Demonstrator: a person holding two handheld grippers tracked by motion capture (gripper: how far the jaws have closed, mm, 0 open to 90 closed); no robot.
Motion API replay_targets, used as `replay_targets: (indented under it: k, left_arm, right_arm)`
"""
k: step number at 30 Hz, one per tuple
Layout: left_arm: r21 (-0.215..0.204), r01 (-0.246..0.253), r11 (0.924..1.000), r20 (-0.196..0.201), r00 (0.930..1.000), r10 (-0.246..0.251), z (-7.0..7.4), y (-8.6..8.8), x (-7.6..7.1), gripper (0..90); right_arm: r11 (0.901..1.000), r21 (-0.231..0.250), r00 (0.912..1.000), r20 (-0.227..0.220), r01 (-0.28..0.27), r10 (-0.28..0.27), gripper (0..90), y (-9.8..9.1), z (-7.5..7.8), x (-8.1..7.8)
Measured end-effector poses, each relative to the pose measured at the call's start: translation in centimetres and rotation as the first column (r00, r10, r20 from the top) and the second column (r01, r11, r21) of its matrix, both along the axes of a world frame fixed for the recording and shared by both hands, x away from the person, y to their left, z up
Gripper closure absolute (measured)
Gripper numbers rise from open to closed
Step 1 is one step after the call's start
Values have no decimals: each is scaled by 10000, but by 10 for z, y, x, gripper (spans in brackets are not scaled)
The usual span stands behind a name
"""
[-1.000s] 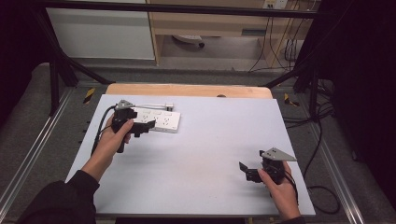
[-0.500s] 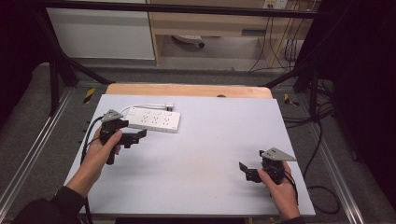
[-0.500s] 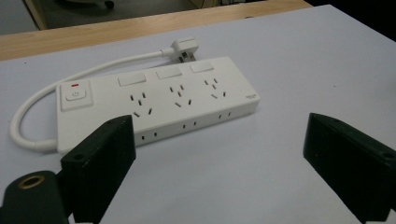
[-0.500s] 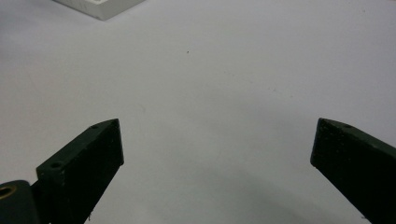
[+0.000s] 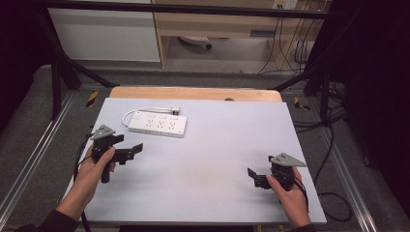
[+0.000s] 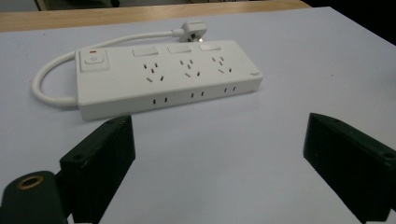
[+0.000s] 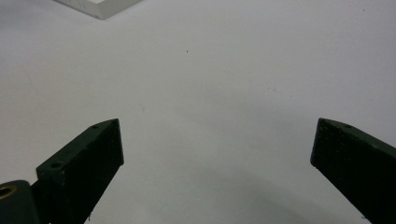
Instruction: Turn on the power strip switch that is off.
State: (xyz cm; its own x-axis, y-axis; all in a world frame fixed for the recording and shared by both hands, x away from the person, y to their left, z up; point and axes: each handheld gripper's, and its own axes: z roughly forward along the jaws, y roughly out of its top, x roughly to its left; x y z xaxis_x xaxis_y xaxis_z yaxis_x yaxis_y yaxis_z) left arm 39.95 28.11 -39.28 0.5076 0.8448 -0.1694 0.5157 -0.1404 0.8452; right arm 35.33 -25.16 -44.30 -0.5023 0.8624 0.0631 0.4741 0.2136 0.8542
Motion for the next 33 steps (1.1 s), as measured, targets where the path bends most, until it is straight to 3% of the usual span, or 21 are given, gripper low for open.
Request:
replay_targets:
  k: [18, 28, 33]
  left_arm:
    - [-1, 56, 10000, -37, 10000, -56, -17, 12, -33, 91]
    - [-81, 124, 9999, -63, 9999, -124, -32, 8, -52, 79]
    - [245, 543, 9982, -315, 9981, -535, -41, -1, -62, 79]
  right_arm:
    - [10000, -10, 10000, 7, 32, -32, 29, 0, -1, 1]
    - [10000, -43, 10000, -18, 64, -64, 29, -1, -1, 2]
    - [9998, -80, 9998, -20, 200, -200, 28, -2, -1, 1]
